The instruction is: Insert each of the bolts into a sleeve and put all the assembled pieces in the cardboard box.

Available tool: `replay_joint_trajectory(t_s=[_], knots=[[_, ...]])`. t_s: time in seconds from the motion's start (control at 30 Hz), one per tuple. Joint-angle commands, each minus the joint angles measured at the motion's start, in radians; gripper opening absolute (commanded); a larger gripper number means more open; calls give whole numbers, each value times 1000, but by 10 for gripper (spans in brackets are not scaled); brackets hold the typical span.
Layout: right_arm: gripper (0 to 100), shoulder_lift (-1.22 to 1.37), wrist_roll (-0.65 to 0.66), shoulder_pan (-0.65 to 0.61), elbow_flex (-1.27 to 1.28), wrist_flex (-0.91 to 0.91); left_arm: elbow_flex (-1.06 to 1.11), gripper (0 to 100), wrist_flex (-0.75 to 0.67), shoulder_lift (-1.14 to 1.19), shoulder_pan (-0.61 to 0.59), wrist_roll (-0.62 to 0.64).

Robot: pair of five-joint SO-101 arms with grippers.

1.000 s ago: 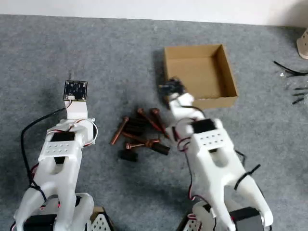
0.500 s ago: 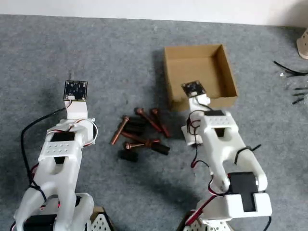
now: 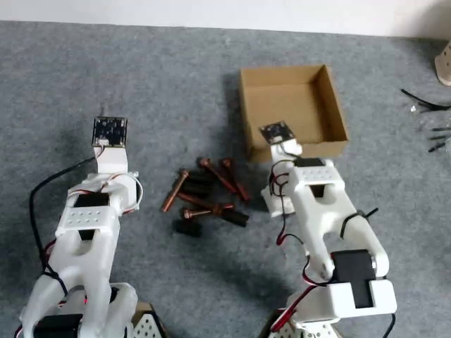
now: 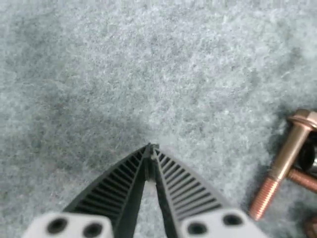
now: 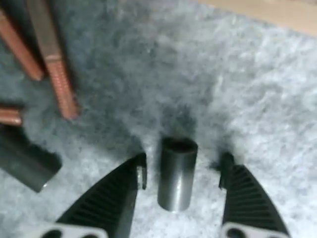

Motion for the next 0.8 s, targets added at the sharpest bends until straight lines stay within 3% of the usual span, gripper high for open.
replay_joint_trajectory(t_s=[0.0, 0.13, 0.4, 0.77], knots=[[173, 7, -12, 19, 2, -16, -12, 11, -17, -30, 1, 6], [4, 7, -28, 19, 2, -25, -8, 11, -17, -30, -1, 6], [5, -50, -54, 24, 45, -54, -8, 11, -17, -30, -1, 6], [5, -653, -109, 19, 521, -361, -12, 11, -12, -33, 8, 6]])
